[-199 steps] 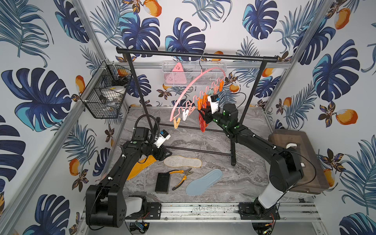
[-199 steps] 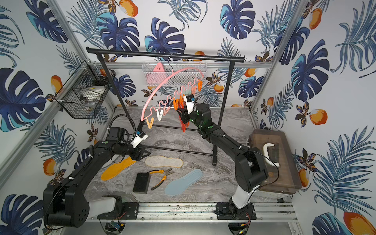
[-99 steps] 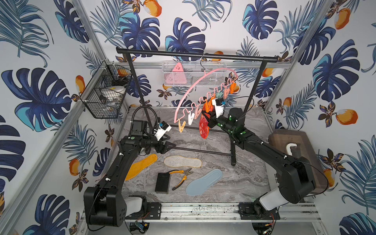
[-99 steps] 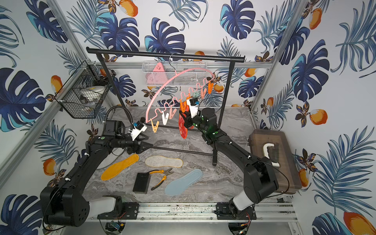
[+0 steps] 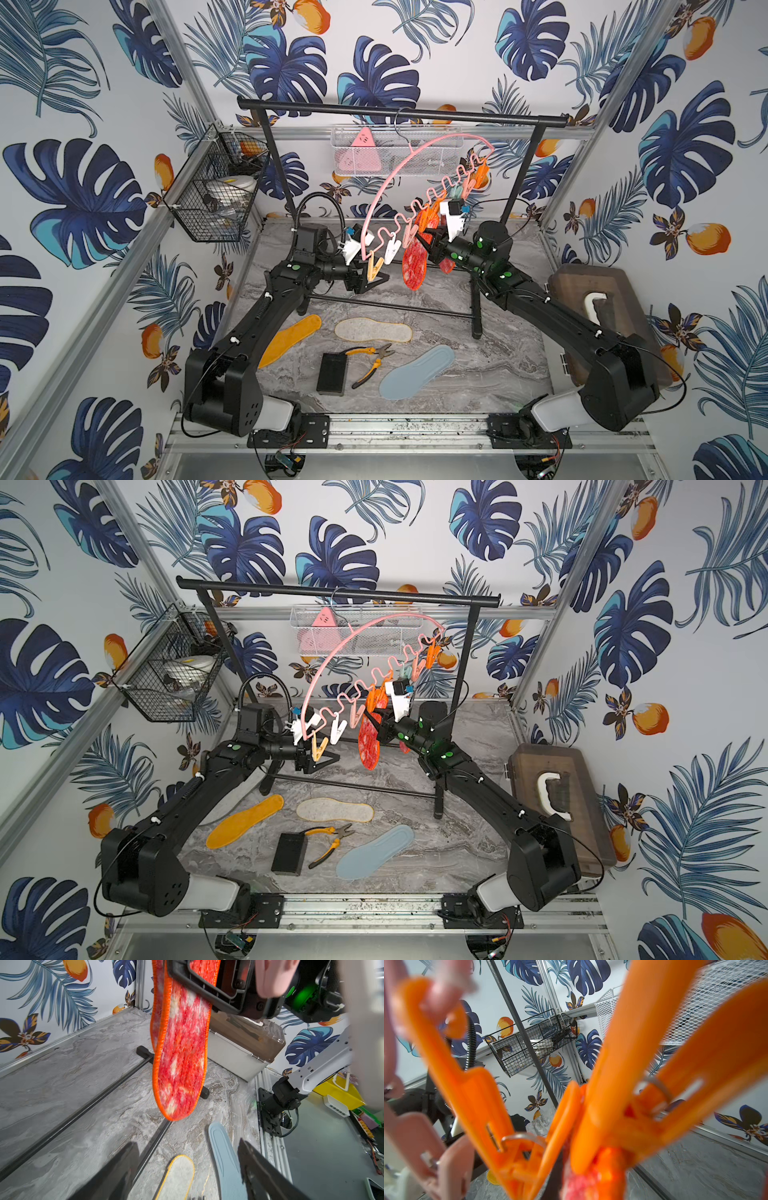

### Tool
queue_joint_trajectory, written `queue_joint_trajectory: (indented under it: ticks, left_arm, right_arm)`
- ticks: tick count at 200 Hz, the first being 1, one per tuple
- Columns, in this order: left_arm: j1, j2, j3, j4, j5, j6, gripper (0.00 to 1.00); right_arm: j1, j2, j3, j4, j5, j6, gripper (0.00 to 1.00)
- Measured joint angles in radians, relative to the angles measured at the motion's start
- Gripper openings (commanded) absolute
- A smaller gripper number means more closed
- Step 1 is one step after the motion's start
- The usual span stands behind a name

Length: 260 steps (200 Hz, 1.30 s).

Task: Take the shoe insoles off the hanger
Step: Remove the insole from the hanger.

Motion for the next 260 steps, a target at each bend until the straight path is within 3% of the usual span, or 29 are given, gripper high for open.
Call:
queue_joint_trajectory:
  ticks: [53,122,187,260]
  left_arm:
    - [-0.080,0.043,-0.030,0.179,0.006,-0.117,0.81]
    - [-0.086,0.127,-0.002,0.323,0.002,-0.193,0.79]
    - [-0.108,0.176,-0.001,0.460,0.051,-0.299,0.54]
    - [-0.110,0.176,-0.012,0.481,0.085,-0.320,0.27]
  right_arm:
    - [0.000,-0.012,-0.010,0.001,-0.038,0.063,0.00]
    - [0.000,-0.030,-0.012,0.000,-0.061,0.094,0.00]
    - [0.000,-0.040,-0.047,0.008,-0.066,0.092,0.01]
    - [-0.001,-0.050,-0.068,0.016,-0.063,0.090,0.03]
